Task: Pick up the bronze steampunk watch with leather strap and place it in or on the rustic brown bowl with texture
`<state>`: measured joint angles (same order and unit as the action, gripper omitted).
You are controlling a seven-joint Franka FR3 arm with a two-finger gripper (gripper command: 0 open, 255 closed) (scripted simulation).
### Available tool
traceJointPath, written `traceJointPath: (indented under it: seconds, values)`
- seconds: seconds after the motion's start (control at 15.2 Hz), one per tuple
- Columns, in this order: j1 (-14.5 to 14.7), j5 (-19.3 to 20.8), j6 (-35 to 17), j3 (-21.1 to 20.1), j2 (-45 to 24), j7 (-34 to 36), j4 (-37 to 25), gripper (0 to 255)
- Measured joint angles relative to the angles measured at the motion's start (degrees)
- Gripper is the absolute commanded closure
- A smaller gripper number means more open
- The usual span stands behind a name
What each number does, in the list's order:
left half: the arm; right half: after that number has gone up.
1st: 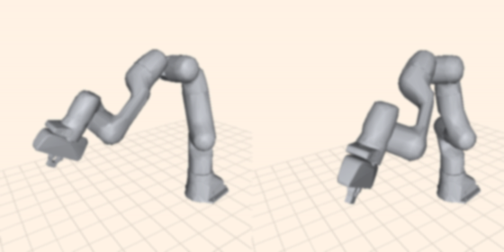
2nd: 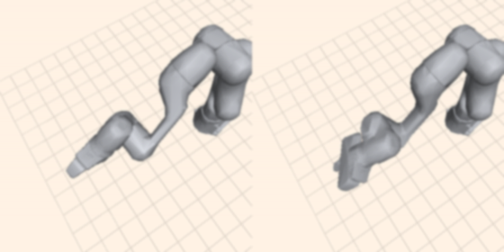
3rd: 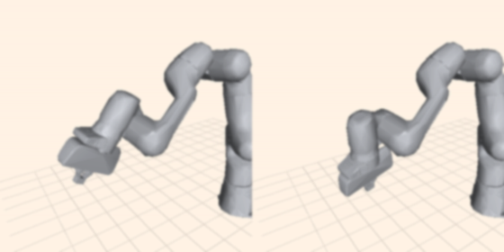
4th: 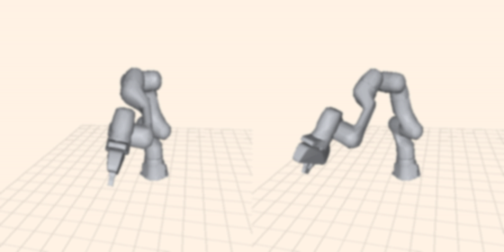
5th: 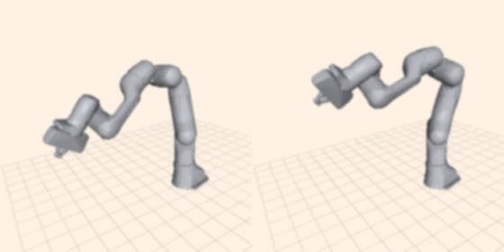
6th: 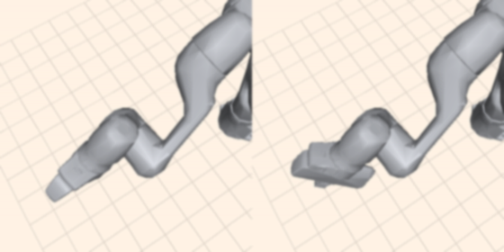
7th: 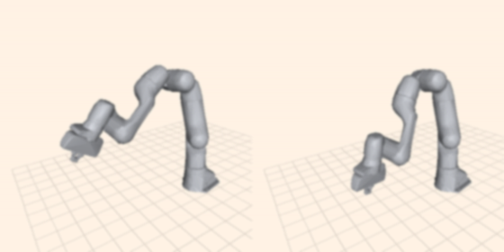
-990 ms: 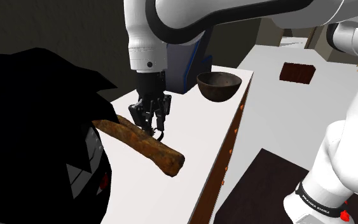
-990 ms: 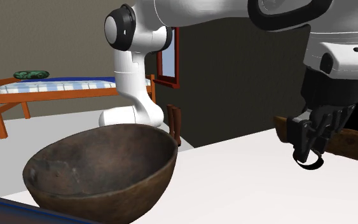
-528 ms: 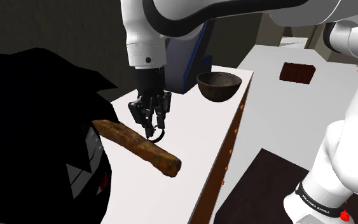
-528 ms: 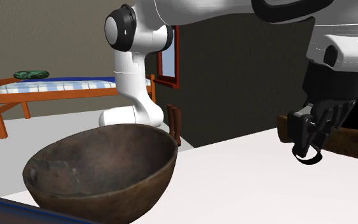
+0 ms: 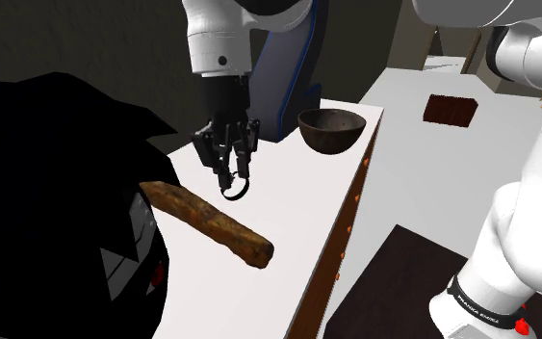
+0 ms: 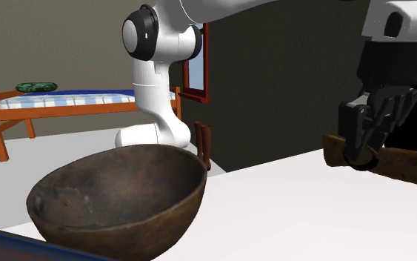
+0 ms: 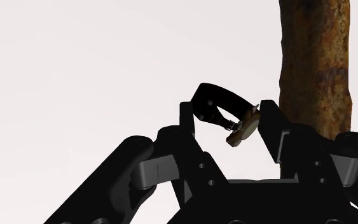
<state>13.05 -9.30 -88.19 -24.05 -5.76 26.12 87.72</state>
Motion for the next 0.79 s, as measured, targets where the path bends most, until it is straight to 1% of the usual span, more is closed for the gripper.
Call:
traceJointPath:
  seconds: [0.53,0.79]
  values:
    - [0.5,0.7,6.8,-0.3,-2.1,1.7,-8.9,255]
    - [1.1,1.4,10.6,-0.5,-4.0,2.9,-14.6,255]
